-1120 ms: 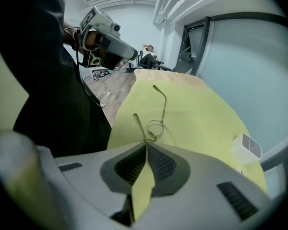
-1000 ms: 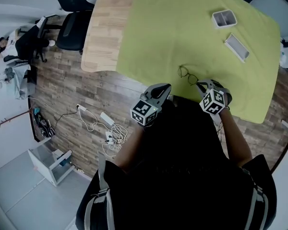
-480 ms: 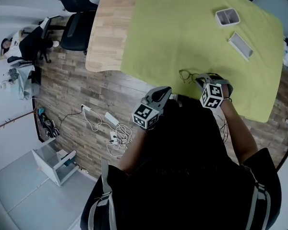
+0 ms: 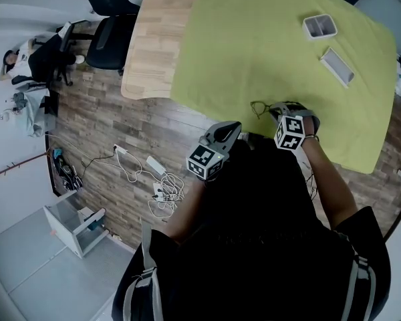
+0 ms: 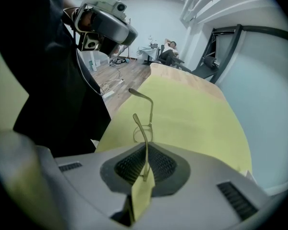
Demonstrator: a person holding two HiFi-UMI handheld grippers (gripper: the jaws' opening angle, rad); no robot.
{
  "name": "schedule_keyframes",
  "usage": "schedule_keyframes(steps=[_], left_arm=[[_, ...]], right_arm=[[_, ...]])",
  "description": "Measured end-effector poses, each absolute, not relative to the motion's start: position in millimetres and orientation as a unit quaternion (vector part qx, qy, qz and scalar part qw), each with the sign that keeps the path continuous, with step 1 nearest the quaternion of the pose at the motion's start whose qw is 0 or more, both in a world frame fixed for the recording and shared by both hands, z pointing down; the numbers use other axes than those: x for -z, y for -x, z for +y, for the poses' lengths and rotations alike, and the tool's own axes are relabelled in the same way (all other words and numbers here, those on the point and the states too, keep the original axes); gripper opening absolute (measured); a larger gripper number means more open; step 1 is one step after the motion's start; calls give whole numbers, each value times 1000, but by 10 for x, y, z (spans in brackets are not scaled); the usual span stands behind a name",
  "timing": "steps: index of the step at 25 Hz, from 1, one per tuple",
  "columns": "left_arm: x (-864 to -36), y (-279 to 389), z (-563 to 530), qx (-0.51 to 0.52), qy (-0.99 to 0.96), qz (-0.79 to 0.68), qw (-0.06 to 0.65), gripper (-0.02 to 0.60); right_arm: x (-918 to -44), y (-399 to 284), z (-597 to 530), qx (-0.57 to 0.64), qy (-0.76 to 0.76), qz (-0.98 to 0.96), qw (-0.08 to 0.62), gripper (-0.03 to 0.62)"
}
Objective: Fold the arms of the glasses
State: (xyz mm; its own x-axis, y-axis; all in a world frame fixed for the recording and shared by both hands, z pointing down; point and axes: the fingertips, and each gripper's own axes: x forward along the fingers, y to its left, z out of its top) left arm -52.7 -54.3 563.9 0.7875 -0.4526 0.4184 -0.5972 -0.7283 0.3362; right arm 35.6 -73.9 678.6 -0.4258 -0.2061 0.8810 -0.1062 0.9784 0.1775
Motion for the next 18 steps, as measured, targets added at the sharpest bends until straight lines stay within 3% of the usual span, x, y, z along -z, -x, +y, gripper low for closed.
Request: schedule_keyframes(steps=[18], left_arm=[[-5675,629,-494,-163,-910,-299,238,18]], right_arm=[[-7161,-127,-743,43,-51,-827,558,34]])
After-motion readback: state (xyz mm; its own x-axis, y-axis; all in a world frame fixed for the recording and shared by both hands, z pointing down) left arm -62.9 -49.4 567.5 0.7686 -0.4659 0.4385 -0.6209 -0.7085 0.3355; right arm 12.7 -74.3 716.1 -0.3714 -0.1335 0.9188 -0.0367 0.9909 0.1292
